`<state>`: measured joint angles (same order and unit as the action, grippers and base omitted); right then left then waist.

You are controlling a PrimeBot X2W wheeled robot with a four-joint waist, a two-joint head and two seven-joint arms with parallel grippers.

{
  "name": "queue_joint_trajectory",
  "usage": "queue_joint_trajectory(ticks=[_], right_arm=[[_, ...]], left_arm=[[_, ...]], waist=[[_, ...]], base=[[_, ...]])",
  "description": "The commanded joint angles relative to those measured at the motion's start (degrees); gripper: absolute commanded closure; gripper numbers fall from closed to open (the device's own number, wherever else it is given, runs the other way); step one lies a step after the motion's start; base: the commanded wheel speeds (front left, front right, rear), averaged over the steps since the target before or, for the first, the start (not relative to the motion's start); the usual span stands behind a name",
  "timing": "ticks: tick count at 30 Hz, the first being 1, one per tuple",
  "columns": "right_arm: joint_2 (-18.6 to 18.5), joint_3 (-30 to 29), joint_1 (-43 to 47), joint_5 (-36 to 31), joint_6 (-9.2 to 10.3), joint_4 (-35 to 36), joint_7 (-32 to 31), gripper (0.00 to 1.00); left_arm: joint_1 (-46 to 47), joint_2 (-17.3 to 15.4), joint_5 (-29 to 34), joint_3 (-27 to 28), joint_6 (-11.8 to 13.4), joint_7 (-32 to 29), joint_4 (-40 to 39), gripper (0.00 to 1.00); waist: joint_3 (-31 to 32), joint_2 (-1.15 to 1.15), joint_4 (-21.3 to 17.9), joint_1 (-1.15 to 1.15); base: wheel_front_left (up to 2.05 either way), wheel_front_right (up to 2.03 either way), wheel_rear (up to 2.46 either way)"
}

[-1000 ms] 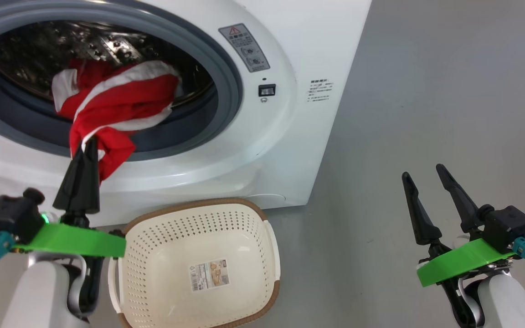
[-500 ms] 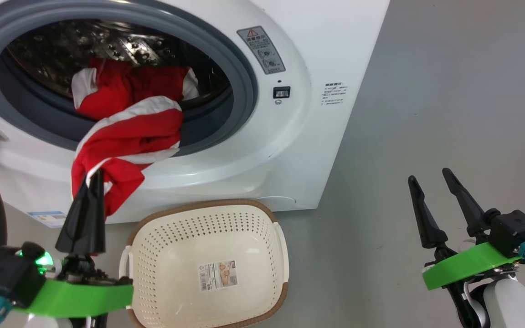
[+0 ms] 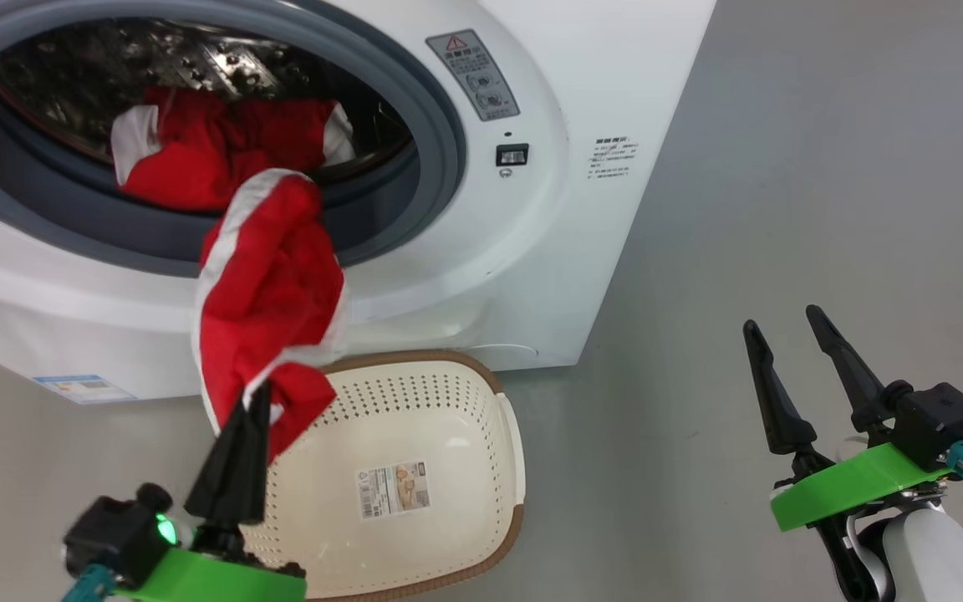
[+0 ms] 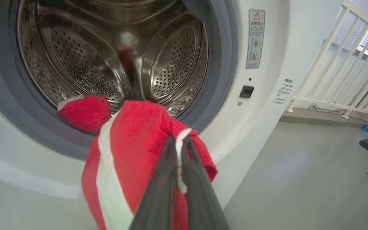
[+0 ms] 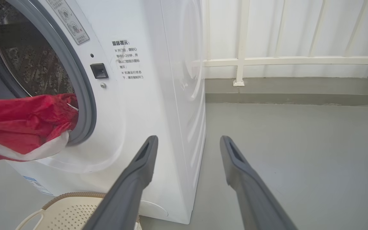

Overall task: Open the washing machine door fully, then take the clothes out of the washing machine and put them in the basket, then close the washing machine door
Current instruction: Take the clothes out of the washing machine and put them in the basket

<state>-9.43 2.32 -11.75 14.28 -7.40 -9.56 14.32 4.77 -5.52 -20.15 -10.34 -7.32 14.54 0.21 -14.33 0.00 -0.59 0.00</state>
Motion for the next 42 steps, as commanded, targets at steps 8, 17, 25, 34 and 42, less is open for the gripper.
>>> queue_joint_trajectory(ticks=[8,17,25,34,42], right_arm=[[-0.02,1.42,-2.51,0.26,-0.09,1.72,0.68,0.0],[0.72,1.9,-5.2,0.1,-0.09,1.99,0.68,0.0],[1.43,2.27,-6.85,0.0,-0.09,2.17,0.68,0.0],[2.25,3.47,-8.45,0.08,-0.09,2.16,0.68,0.0],[2.78,3.81,-9.47,0.09,-0.09,2.52,0.68,0.0]], left_arm=[[4.99,-1.4,-3.78,-2.37,-0.16,0.46,10.89,1.0],[12.63,-2.5,-6.89,-9.24,-0.16,0.46,26.83,1.0],[19.13,-2.88,-9.58,-14.14,-0.16,0.46,38.39,1.0],[24.59,-3.61,-13.62,-17.73,-0.16,0.46,49.87,1.0],[29.91,-5.17,-16.39,-19.98,-0.16,0.46,57.24,1.0]], waist=[[-3.22,0.0,-1.52,0.0],[-7.26,0.0,-3.58,0.0],[-10.02,0.0,-5.43,0.0],[-12.46,0.0,-7.46,0.0],[-15.96,0.0,-8.79,0.0]], base=[[0.0,0.0,0.0],[0.0,0.0,0.0],[0.0,0.0,0.0],[0.0,0.0,0.0],[0.0,0.0,0.0]])
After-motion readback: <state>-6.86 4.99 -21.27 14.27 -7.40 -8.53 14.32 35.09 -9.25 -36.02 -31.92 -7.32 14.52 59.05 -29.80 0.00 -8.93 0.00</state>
